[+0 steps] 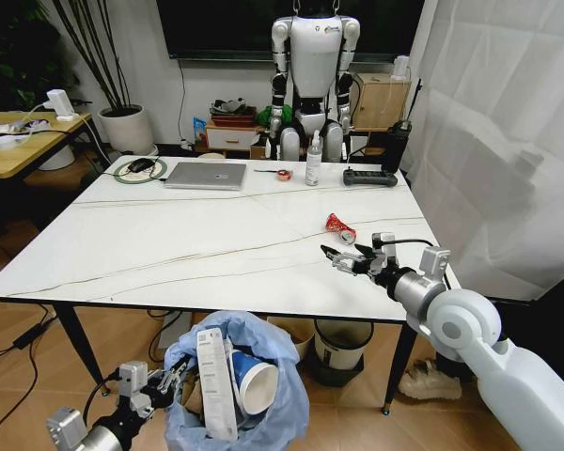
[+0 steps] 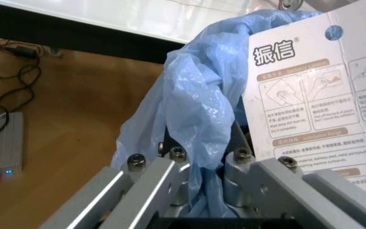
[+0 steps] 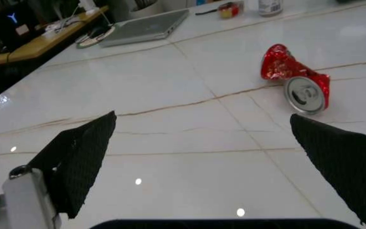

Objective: Pick up the trash bin and place the trash from the table into it.

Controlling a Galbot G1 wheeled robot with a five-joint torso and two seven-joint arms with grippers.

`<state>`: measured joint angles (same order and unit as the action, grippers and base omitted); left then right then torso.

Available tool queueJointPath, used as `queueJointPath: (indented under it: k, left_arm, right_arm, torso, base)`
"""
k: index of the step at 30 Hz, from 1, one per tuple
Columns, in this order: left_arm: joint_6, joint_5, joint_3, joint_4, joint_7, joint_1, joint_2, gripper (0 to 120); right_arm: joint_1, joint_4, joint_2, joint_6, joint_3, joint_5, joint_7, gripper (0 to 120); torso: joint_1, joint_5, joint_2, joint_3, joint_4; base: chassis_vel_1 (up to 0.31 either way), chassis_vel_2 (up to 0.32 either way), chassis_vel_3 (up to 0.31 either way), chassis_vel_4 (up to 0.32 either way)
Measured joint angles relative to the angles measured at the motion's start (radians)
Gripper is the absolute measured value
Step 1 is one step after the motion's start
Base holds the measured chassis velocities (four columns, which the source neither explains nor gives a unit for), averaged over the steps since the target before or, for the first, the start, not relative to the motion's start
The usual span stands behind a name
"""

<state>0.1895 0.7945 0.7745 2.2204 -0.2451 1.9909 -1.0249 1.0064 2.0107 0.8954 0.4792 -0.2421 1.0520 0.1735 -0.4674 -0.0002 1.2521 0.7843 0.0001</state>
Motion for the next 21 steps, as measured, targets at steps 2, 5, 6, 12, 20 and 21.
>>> queueJointPath:
  k: [2,5,6,12,20,21]
  left_arm:
    - [0.0,0.021,0.014,0.002,-0.004,0.011,0.034,1]
    - [0.0,0.037,0.025,0.006,-0.007,0.018,0.06,1]
    - [0.0,0.045,0.029,0.007,-0.009,0.02,0.074,1]
    - [0.0,0.057,0.027,0.007,-0.01,0.016,0.09,1]
    - [0.0,0.047,0.023,0.008,-0.011,0.011,0.066,1]
    - [0.0,0.044,0.022,0.009,-0.011,0.01,0.06,1]
  right_arm:
    - [-0.004,-0.036,0.012,-0.021,-0.001,-0.027,-0.017,100]
    - [-0.021,-0.078,0.027,-0.024,-0.003,-0.045,-0.029,100]
    - [-0.035,-0.102,0.035,-0.016,-0.006,-0.057,-0.037,100]
    - [-0.138,-0.249,0.089,0.024,0.006,-0.158,-0.096,100]
    - [-0.288,-0.474,0.171,-0.006,0.06,-0.267,-0.171,100]
    - [-0.302,-0.501,0.18,-0.012,0.066,-0.283,-0.18,100]
  torso:
    - [0.0,0.0,0.0,0.0,0.0]
    - [0.0,0.0002,0.0,0.0,-0.0001]
    - [0.0,0.0003,0.0,0.0,-0.0002]
    - [0.0,0.0,0.0,0.0,-0.0001]
    - [0.0,0.0,0.0,0.0,0.0002]
    - [0.0,0.0001,0.0,0.0,0.0002]
  base:
    - [0.0,0.0,0.0,0.0]
    - [0.0,0.0,0.0,0.0]
    - [0.0,0.0,0.0,0.0]
    - [0.0,0.0,0.0,0.0]
    - [0.0,0.0,0.0,0.0]
    - [0.0,0.0,0.0,0.0]
